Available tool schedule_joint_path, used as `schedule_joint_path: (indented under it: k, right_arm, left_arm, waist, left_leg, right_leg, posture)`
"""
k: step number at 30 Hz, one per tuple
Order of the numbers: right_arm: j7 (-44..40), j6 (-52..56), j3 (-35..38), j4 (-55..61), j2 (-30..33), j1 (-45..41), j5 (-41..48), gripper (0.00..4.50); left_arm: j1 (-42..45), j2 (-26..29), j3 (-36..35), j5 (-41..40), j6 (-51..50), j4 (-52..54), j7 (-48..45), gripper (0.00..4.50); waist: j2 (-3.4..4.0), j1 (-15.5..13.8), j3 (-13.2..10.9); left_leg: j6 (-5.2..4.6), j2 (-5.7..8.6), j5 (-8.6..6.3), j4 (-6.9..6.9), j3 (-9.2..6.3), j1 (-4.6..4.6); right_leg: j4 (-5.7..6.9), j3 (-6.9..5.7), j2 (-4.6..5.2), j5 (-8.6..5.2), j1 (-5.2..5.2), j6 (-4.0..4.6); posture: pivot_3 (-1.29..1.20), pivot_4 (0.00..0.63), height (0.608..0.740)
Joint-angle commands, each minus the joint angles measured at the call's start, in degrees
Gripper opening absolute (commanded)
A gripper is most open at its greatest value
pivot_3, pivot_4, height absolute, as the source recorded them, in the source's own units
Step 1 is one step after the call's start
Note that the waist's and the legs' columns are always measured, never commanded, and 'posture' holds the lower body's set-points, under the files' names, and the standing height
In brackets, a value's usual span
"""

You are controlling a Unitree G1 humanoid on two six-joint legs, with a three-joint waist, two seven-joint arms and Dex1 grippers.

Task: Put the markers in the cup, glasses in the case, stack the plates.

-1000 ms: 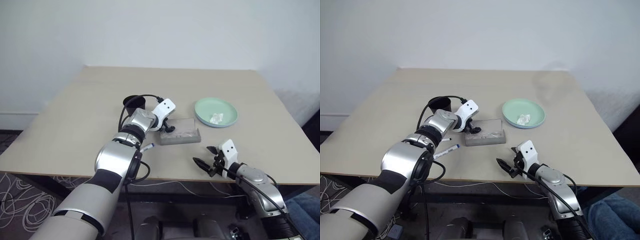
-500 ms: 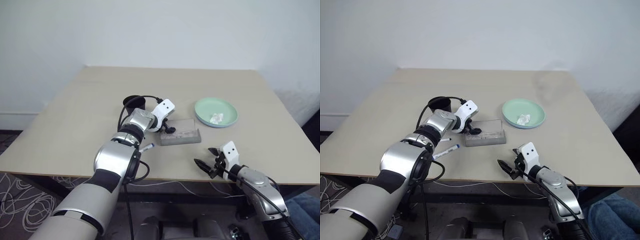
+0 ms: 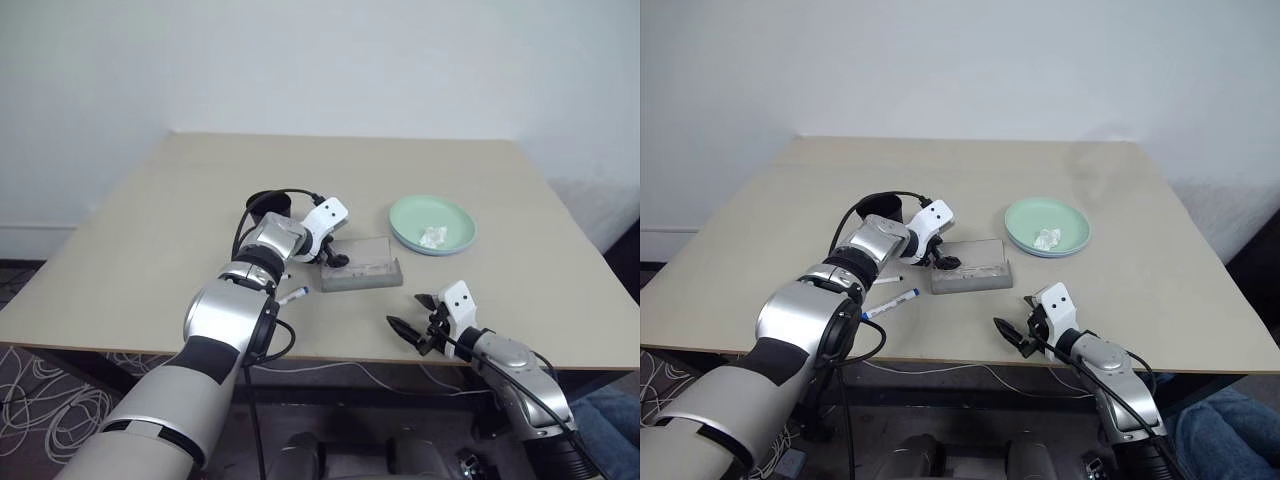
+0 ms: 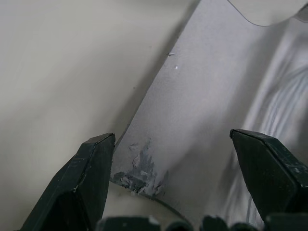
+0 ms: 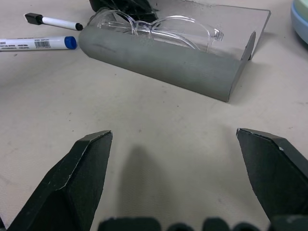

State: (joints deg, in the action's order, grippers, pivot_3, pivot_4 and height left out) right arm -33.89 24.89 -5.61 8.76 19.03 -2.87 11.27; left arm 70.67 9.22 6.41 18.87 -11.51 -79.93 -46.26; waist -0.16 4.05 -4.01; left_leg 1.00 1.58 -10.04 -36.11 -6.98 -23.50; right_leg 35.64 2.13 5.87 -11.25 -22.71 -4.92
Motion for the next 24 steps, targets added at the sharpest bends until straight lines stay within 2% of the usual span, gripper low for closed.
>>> schedule_joint_path:
  k: [1,5,16,24]
  right_arm:
    - [-0.57,-0.6,0.38,0.88,0.03,-2.05,1.1,4.5]
    - [-2.15,-0.08,0.11,1.88,0.4,-3.59,1.99,4.5]
    - [-2.46,-0.21,0.27,1.16,0.65,-5.6,1.81,4.5]
    - [-3.16,-1.03,0.18,-1.36,0.79,-7.09,1.54,4.5]
  left_arm:
    - [2.19,0.16,0.1,0.15,0.95,1.1,-0.43,4.05]
    - [2.35,0.31,-0.7,-0.34,0.88,1.1,0.2,4.05]
    - [2.65,-0.28,0.32,-0.11,2.52,1.46,-8.25,4.05]
    - [2.93,-0.38,-0.86,-2.52,5.66,2.8,-18.32,4.05]
  waist:
    - [0.0,0.0,0.0]
    - [0.0,0.0,0.0]
    - [0.0,-0.57,0.0]
    - [-0.01,-1.49,0.0]
  left_leg:
    - [0.0,0.0,0.0,0.0,0.0,0.0]
    - [0.0,0.0,0.0,0.0,-0.01,0.0]
    - [0.0,0.0,0.0,0.0,0.0,0.0]
    - [0.0,0.0,0.0,-0.02,0.01,0.0]
  right_leg:
    - [0.0,0.0,0.0,0.0,0.0,0.0]
    - [0.0,-0.01,0.0,0.0,-0.01,0.0]
    - [-0.02,0.0,0.0,0.0,0.01,0.0]
    - [-0.02,-0.02,0.0,-0.01,0.05,0.01]
  posture:
    - [0.0,0.0,0.74]
    - [0.0,0.0,0.74]
    - [0.0,0.0,0.74]
    - [0.0,0.0,0.74]
